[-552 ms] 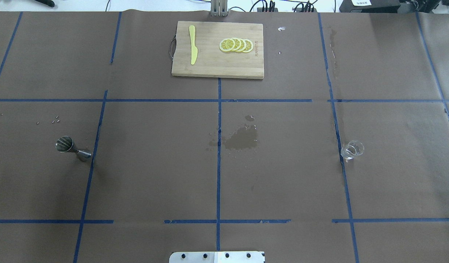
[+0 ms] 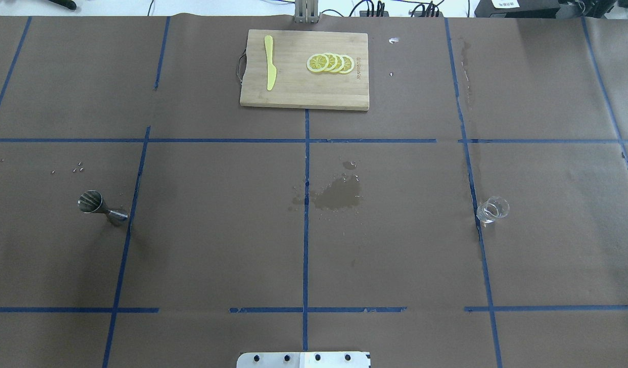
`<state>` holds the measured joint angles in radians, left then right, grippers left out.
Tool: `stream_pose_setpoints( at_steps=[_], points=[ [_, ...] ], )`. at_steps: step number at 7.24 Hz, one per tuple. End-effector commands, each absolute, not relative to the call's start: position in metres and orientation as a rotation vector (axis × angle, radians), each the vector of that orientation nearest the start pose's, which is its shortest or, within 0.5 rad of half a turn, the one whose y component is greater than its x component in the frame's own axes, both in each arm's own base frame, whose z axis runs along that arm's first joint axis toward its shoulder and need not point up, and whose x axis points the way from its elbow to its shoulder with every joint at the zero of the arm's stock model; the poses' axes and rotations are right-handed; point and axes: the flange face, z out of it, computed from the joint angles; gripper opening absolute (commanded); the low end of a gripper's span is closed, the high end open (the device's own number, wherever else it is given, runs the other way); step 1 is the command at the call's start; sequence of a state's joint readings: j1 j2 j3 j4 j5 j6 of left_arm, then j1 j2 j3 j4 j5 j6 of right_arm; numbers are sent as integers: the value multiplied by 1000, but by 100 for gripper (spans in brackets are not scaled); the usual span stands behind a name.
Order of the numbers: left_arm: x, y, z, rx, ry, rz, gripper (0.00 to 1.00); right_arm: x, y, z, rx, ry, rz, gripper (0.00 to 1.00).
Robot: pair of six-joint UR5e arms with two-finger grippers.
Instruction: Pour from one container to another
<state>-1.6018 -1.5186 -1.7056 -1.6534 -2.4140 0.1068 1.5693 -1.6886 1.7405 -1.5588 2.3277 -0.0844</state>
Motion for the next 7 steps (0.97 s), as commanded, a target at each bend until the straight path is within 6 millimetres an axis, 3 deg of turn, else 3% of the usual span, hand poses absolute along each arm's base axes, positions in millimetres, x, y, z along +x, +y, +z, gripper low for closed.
stream_pose_setpoints(
  at_steps=[1,2,7],
  points=[
    [-74,-479,597,249,825,155,100,64,-449,619,114,-755,-113,100],
    [-74,-492,583,329,813,185,100,64,-446,622,104,-757,-103,100],
    [-72,-494,568,439,849,246,100,63,-453,616,141,-771,-118,100]
  ],
)
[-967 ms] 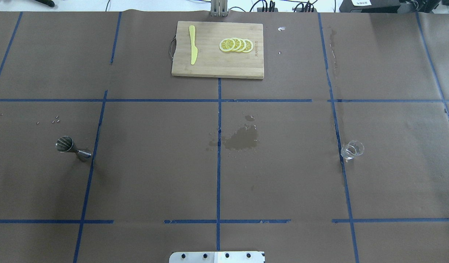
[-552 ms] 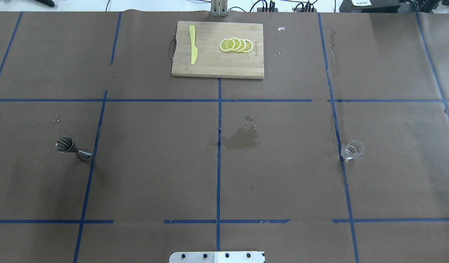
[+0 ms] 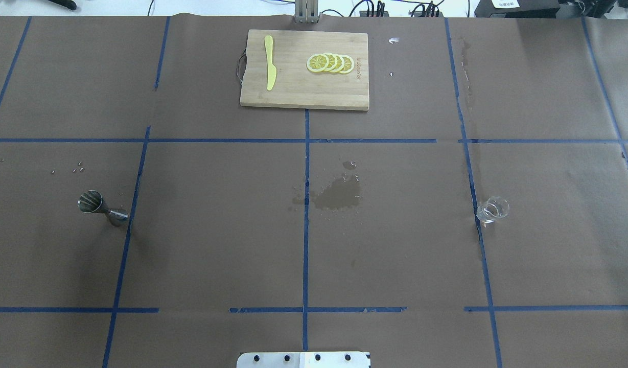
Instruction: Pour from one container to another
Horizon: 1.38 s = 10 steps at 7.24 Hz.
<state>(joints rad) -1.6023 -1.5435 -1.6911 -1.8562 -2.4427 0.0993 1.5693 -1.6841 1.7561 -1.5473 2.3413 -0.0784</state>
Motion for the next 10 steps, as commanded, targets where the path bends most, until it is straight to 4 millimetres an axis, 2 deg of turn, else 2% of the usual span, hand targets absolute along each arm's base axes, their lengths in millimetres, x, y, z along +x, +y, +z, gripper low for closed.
stream_pose_setpoints(
  at_steps=[1,2,3,4,6,8,9,10],
  points=[
    [-72,-493,556,526,837,280,100,55,-456,609,156,-771,-143,100],
    [-69,-493,548,583,838,305,100,47,-459,605,183,-770,-177,100],
    [-64,-493,532,593,866,233,100,46,-460,603,208,-774,-184,100],
    [-42,-489,517,658,912,208,100,46,-457,607,201,-773,-181,100],
    [17,-462,507,707,1035,130,100,46,-455,608,202,-773,-183,100],
    [89,-429,491,818,1104,43,100,46,-455,606,207,-771,-186,100],
    [131,-414,477,832,1112,-43,100,46,-455,607,205,-771,-185,100],
    [166,-399,479,862,1075,-103,100,46,-455,606,207,-769,-187,100]
  ],
)
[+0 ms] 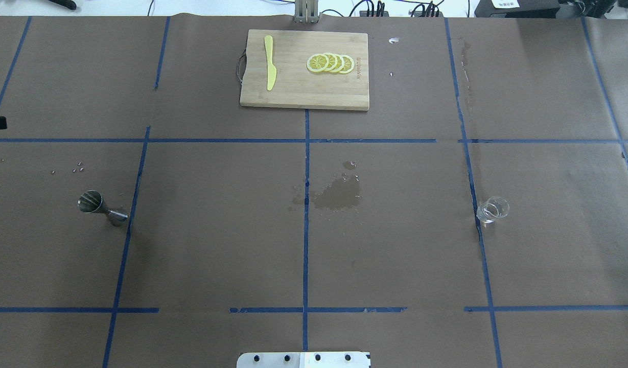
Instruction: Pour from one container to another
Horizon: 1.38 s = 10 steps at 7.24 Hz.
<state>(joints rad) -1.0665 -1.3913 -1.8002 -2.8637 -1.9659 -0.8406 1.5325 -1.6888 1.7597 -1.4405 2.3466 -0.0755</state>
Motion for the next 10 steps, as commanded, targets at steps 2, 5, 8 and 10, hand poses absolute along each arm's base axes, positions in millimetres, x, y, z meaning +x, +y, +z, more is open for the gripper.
stream_pose_setpoints(
  at_steps=[2,5,8,10],
  points=[
    [217,-377,474,961,1032,-221,100,46,-456,605,210,-769,-189,100],
    [296,-317,474,1048,989,-366,100,46,-456,605,210,-767,-188,100],
    [326,-278,493,1150,888,-401,100,46,-457,604,213,-764,-189,100],
    [339,-267,507,1184,845,-401,100,46,-457,605,210,-764,-188,100]
  ],
)
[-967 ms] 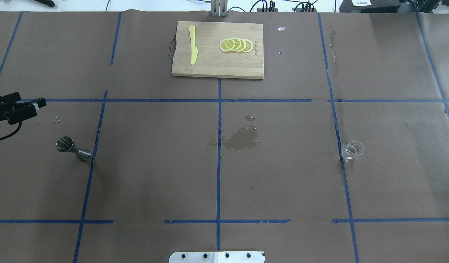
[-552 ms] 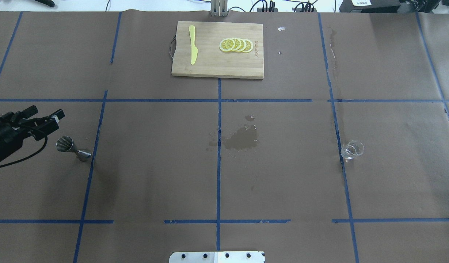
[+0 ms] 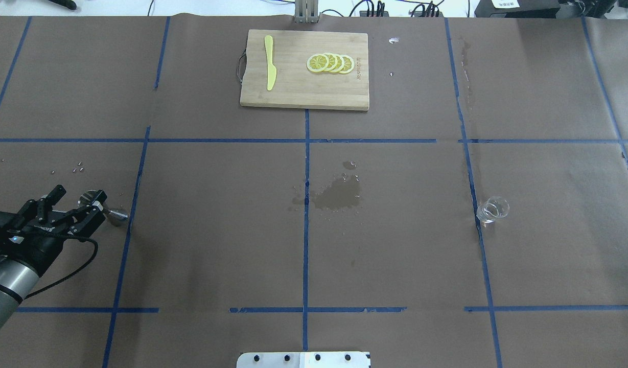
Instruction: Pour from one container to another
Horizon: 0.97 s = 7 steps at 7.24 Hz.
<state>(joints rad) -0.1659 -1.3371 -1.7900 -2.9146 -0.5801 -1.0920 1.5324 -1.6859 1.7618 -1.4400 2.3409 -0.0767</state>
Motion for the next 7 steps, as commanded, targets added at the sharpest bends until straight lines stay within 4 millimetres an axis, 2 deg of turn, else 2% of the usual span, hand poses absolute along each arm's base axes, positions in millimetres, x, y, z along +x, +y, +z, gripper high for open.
stream_pose_setpoints(
  at_steps=[1,4,5,6,7],
  points=[
    [343,-266,514,1187,830,-394,100,46,-457,606,209,-764,-188,100],
    [376,-268,528,1184,818,-382,100,47,-457,607,207,-763,-187,100],
    [377,-268,536,1183,813,-379,99,47,-457,607,207,-763,-187,100],
    [378,-268,537,1184,809,-376,96,47,-457,607,206,-763,-186,100],
    [380,-268,542,1183,799,-368,87,47,-457,607,206,-763,-186,100]
  ],
)
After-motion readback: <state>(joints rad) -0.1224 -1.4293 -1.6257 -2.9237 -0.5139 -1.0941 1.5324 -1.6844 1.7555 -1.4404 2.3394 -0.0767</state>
